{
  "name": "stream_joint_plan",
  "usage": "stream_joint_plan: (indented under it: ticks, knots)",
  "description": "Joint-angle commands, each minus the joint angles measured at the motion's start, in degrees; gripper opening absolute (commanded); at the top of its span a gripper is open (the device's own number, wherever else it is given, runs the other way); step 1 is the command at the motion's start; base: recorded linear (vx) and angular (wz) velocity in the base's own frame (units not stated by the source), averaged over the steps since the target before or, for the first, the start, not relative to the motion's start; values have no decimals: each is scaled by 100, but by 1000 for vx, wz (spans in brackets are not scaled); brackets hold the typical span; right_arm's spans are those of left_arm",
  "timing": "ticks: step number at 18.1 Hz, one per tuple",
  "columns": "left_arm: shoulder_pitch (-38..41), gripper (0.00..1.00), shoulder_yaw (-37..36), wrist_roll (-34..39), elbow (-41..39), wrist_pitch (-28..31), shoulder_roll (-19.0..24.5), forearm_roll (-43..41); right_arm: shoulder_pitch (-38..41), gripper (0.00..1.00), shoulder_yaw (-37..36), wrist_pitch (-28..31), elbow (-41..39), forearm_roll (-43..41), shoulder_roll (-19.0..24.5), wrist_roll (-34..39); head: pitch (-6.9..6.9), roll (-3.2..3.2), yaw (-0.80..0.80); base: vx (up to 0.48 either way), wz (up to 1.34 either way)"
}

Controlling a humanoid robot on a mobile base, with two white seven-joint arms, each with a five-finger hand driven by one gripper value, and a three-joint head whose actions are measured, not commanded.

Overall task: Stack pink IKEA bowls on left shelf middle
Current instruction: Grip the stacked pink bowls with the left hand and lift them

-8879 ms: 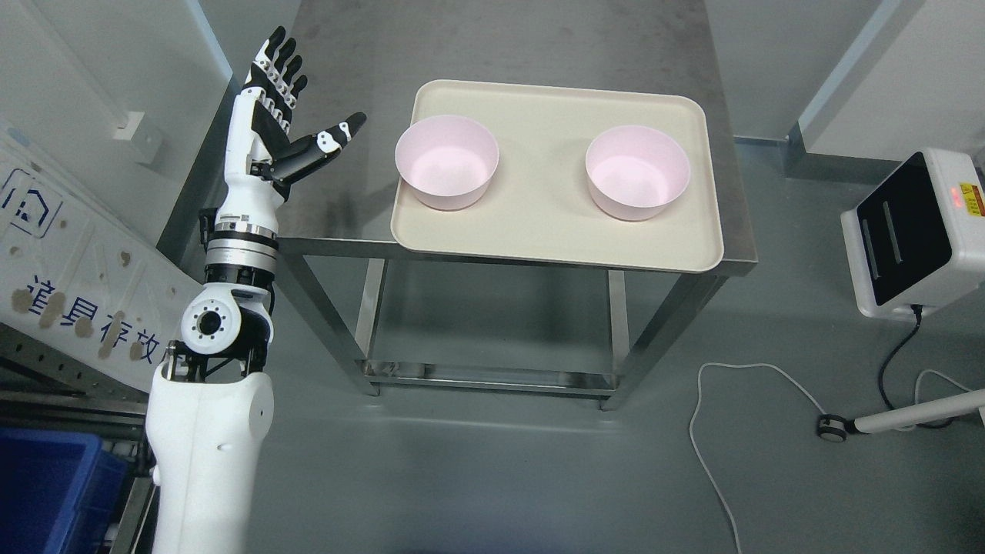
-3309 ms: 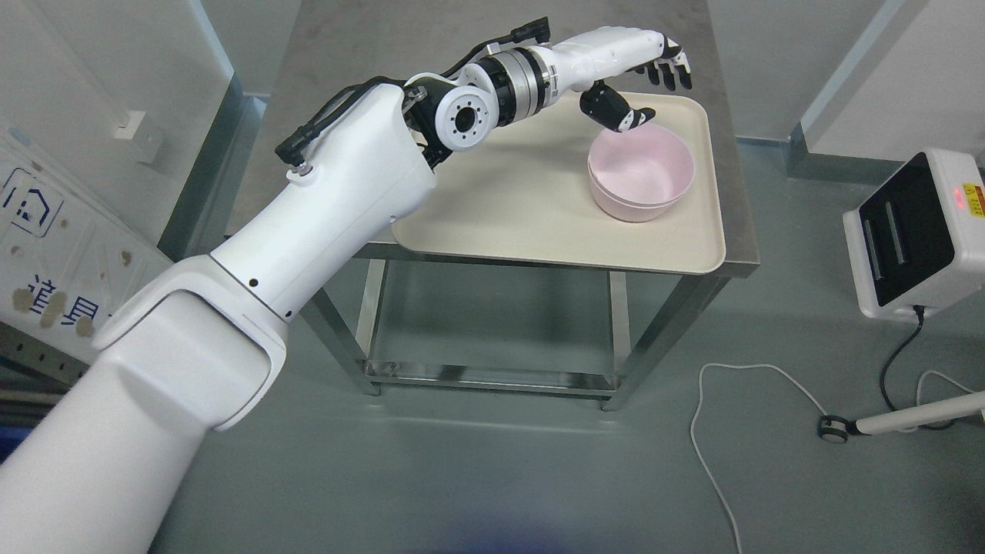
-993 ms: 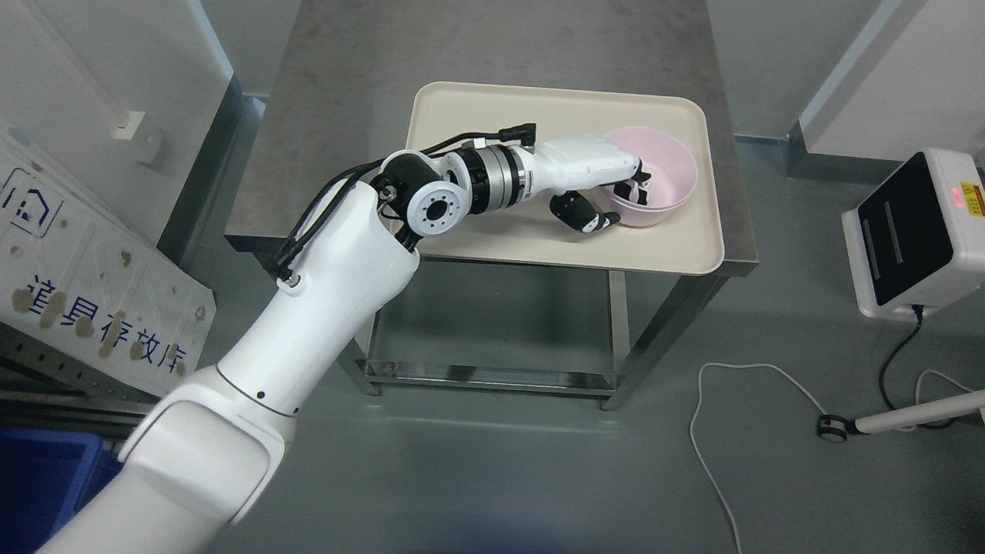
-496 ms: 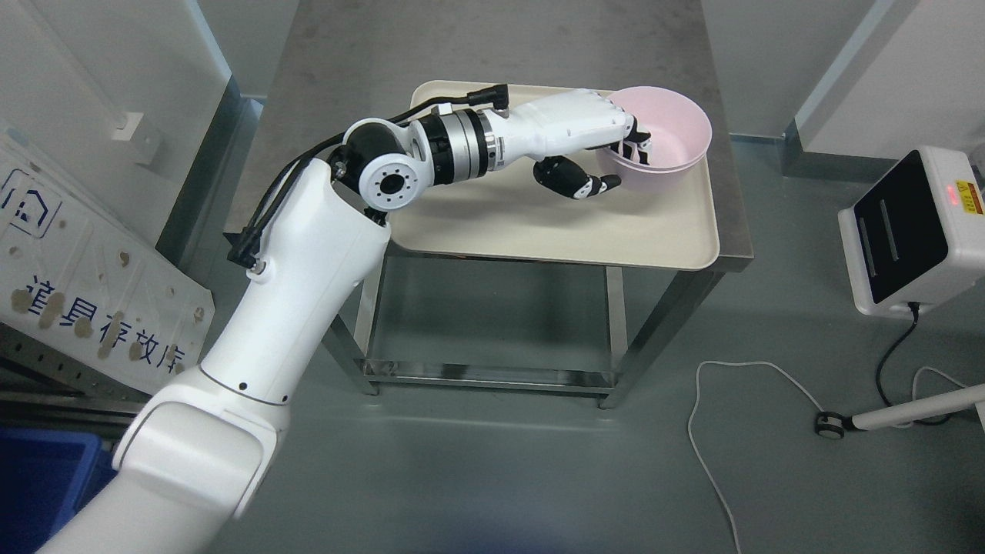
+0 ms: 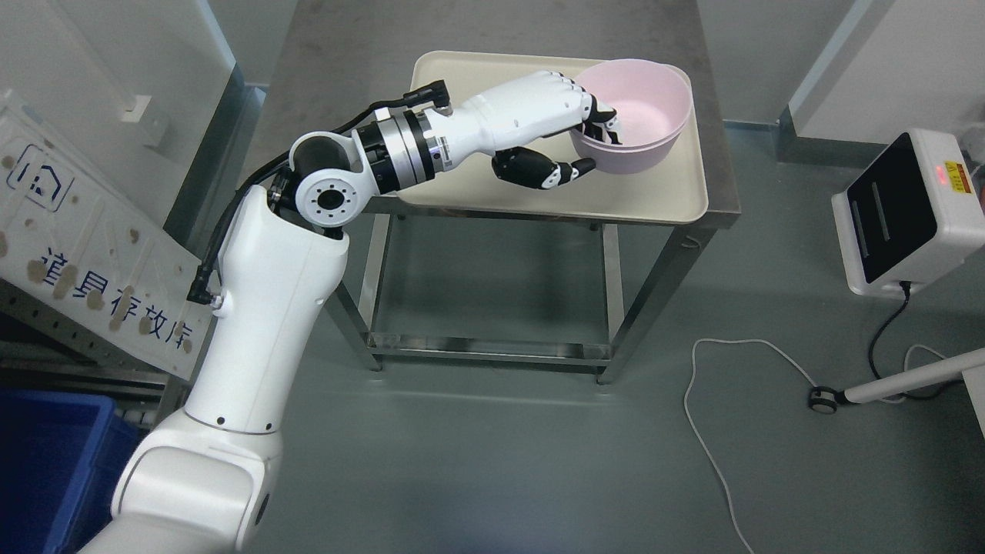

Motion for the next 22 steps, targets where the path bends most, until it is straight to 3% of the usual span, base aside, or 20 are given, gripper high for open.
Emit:
stream_joint_plan:
  ticks: [1, 22]
  knots:
    - [179, 2, 940, -60, -676, -17, 100, 78, 0, 100, -61, 4, 0, 44, -100, -5, 0, 0, 0, -279, 123]
    - [548, 3, 1264, -192, -879, -219, 100, 279, 0, 100, -61, 4, 0, 44, -100, 3, 0, 0, 0, -271, -117]
